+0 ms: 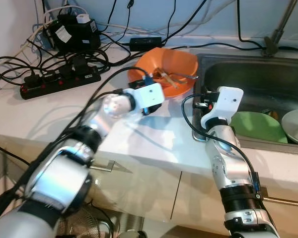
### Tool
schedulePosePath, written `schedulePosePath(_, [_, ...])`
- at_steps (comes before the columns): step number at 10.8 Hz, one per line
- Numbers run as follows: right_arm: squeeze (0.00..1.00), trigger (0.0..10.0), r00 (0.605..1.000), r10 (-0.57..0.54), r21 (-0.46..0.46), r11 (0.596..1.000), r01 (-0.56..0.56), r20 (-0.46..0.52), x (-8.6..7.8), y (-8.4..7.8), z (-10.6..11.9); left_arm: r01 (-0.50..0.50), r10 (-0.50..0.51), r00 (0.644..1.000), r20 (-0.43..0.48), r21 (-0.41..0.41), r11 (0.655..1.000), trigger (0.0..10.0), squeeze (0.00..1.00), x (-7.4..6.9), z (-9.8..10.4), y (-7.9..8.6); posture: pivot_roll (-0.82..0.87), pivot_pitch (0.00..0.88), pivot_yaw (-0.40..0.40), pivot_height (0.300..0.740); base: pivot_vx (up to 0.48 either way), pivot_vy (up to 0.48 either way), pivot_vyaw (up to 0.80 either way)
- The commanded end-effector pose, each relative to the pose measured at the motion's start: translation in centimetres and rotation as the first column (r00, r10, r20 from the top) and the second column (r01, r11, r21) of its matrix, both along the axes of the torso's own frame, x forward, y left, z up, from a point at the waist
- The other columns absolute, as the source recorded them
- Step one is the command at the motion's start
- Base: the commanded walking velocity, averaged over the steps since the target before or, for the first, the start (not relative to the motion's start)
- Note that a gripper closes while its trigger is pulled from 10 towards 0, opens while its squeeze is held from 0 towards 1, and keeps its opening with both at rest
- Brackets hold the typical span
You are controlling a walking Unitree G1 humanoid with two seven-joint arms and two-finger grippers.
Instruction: Kitchen organization
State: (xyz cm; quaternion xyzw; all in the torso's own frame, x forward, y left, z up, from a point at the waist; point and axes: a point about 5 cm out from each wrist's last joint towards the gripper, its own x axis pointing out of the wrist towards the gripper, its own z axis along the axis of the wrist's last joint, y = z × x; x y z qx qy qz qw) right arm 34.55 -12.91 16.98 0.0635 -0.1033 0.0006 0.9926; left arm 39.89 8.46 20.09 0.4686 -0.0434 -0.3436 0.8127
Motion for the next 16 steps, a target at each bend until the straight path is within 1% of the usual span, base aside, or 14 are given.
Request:
schedulePosePath(1, [0.0, 10.0, 1.0, -0.006, 0.001, 1.0, 0.006, -0.001, -0.18, -0.08, 0.0, -0.016, 0.02, 0.998, -0.058, 0.063, 0.998, 10.0, 0.0, -0.2, -1.84, 0.11, 0.13, 0.113, 0.111, 0.74, 0.0, 0.0, 0.0])
schedulePosePath(2, [0.0, 10.0, 1.0, -0.009, -0.001, 1.0, 0.009, -0.006, -0.24, -0.16, -0.12, -0.027, 0.031, 0.998, -0.048, 0.079, 0.997, 10.0, 0.0, -0.19, -2.19, -0.23, 0.12, 0.118, 0.111, 0.74, 0.0, 0.0, 0.0])
schedulePosePath(3, [0.0, 10.0, 1.0, -0.009, -0.002, 1.0, 0.009, -0.006, -0.27, -0.17, -0.12, -0.031, 0.034, 0.998, -0.048, 0.073, 0.997, 10.0, 0.0, -0.18, -2.22, -0.34, 0.12, 0.121, 0.111, 0.74, 0.0, 0.0, 0.0])
schedulePosePath(4, [0.0, 10.0, 1.0, -0.01, -0.002, 1.0, 0.01, -0.007, -0.32, -0.2, -0.13, -0.036, 0.039, 0.998, -0.044, 0.072, 0.997, 3.9, 0.0, -0.16, -2.27, -0.42, 0.12, 0.122, 0.111, 0.74, 0.0, 0.0, 0.0])
schedulePosePath(5, [0.0, 10.0, 1.0, -0.012, -0.002, 1.0, 0.012, -0.009, -0.33, -0.26, -0.17, -0.036, 0.039, 0.998, -0.041, 0.074, 0.997, 0.0, 0.0, -0.18, -2.38, -0.4, 0.12, 0.121, 0.11, 0.74, 0.0, 0.0, 0.0])
schedulePosePath(10, [0.0, 10.0, 1.0, -0.01, 0.002, 1.0, 0.01, -0.012, -0.16, -0.15, -0.19, -0.033, 0.037, 0.998, -0.045, 0.084, 0.996, 0.0, 0.0, -0.19, -2.57, -0.06, 0.13, 0.117, 0.108, 0.74, 0.0, 0.0, 0.0])
schedulePosePath(16, [0.0, 10.0, 1.0, -0.012, 0.002, 1.0, 0.012, -0.012, -0.1, -0.2, -0.18, -0.034, 0.038, 0.998, -0.048, 0.091, 0.995, 0.0, 0.0, -0.21, -2.72, -0.12, 0.13, 0.112, 0.108, 0.74, 0.0, 0.0, 0.0])
